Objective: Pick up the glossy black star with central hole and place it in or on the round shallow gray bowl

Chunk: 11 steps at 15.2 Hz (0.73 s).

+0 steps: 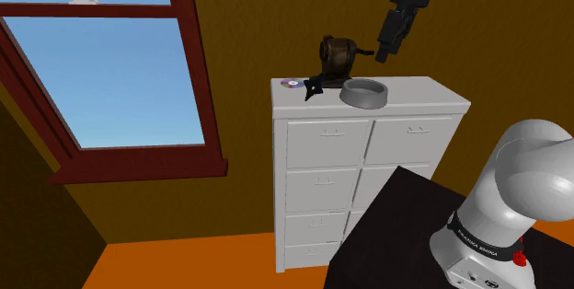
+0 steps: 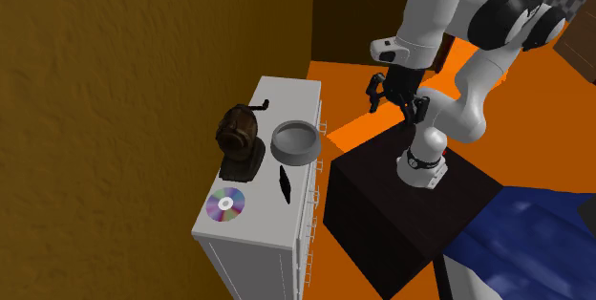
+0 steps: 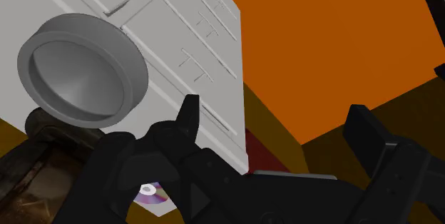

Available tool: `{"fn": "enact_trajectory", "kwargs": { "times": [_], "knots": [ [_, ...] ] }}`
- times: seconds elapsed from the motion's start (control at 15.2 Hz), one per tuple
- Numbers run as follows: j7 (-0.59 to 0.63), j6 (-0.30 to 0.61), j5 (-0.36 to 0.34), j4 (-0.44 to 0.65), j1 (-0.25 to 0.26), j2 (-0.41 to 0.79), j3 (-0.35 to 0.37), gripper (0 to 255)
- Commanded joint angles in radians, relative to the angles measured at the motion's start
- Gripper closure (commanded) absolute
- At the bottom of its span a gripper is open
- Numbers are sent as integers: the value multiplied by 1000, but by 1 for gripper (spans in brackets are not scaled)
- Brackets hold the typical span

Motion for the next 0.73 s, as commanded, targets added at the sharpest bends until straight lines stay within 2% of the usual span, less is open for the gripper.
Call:
{"fn": "enact_trajectory", "kwargs": {
  "times": [0.0,0.33,0.66],
  "knots": [
    [0,0,0,0,0,0,0,0],
    [-287,70,-73,47,54,159,-118,0],
    [-566,133,-114,138,110,350,-214,0]
  ]
}}
